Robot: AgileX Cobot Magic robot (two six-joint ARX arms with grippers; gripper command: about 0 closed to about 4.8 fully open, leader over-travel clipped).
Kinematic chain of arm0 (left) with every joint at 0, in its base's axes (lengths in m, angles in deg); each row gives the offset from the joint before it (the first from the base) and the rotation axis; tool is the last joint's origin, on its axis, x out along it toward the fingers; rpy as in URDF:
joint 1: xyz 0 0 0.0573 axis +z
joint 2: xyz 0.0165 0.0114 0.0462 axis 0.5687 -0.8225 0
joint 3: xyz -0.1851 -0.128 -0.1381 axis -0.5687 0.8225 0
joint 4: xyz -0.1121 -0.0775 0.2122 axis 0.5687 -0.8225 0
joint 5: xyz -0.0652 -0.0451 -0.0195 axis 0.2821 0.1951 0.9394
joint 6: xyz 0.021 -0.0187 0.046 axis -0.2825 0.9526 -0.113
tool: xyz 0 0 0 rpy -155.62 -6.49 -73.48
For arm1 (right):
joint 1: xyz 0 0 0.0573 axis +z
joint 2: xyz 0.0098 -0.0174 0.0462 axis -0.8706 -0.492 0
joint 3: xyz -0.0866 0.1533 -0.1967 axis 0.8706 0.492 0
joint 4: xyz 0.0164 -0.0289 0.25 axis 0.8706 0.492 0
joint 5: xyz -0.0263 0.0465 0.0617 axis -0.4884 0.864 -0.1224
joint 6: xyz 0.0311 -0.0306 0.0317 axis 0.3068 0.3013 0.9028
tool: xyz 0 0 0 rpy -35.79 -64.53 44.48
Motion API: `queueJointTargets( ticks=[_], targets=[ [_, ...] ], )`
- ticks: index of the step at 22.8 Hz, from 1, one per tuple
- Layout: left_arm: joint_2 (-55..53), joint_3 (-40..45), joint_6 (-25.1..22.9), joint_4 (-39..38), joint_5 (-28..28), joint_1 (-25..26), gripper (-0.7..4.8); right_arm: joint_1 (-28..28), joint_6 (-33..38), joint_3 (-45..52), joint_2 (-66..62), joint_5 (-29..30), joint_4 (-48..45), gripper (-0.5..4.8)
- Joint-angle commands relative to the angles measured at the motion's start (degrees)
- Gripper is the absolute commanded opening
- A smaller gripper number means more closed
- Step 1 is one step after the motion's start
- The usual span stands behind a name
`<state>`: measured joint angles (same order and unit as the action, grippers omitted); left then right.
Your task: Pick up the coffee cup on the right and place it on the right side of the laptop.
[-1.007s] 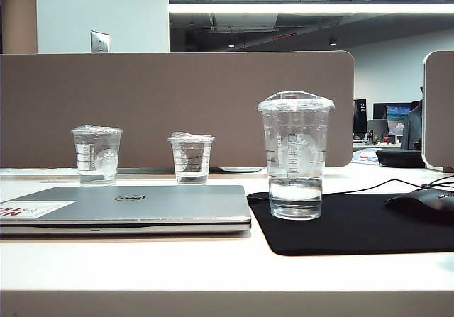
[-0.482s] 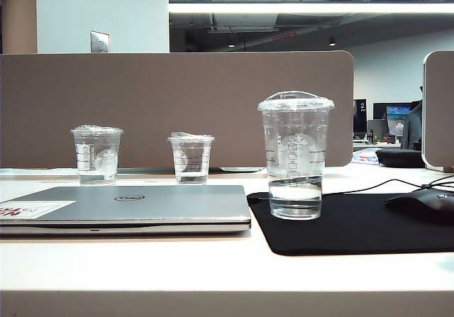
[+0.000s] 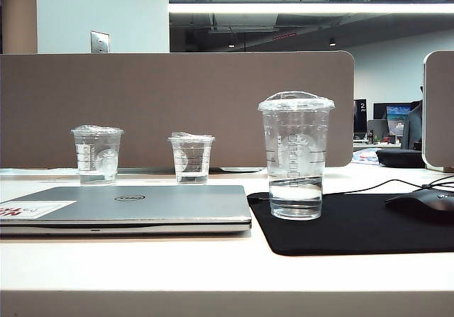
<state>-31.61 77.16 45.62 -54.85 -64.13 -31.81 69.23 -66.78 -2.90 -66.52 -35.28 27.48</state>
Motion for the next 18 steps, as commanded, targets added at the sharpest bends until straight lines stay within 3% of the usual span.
queueJointTargets(
  ticks=[1, 4, 7, 11, 16, 18],
  targets=[
    [0.0, -0.17, -0.11, 0.5, 0.04, 0.07, -0.05, -4.52, -0.09, 7.08, 8.09, -0.04, -0.72, -0.09],
    [0.0, -0.17, -0.11, 0.5, 0.07, 0.07, -0.05, -6.27, -0.02, 11.76, 12.35, 1.16, -0.76, -0.09],
    [0.0, -0.17, -0.11, 0.5, 0.04, 0.09, -0.05, -8.74, 0.07, 17.38, 15.28, 10.36, -2.29, -0.09],
    [0.0, -0.17, -0.11, 0.5, 0.04, 0.07, -0.05, -9.68, -0.09, 23.34, 18.36, 17.99, -5.18, -0.09],
    [0.0, -0.17, -0.11, 0.5, 0.04, 0.09, -0.05, -10.12, -2.29, 23.34, 18.38, 17.73, -4.42, -0.09],
    [0.0, -0.17, -0.11, 0.5, 0.04, 0.09, -0.05, -10.16, -2.54, 23.34, 18.38, 15.02, -4.42, -0.09]
  ],
)
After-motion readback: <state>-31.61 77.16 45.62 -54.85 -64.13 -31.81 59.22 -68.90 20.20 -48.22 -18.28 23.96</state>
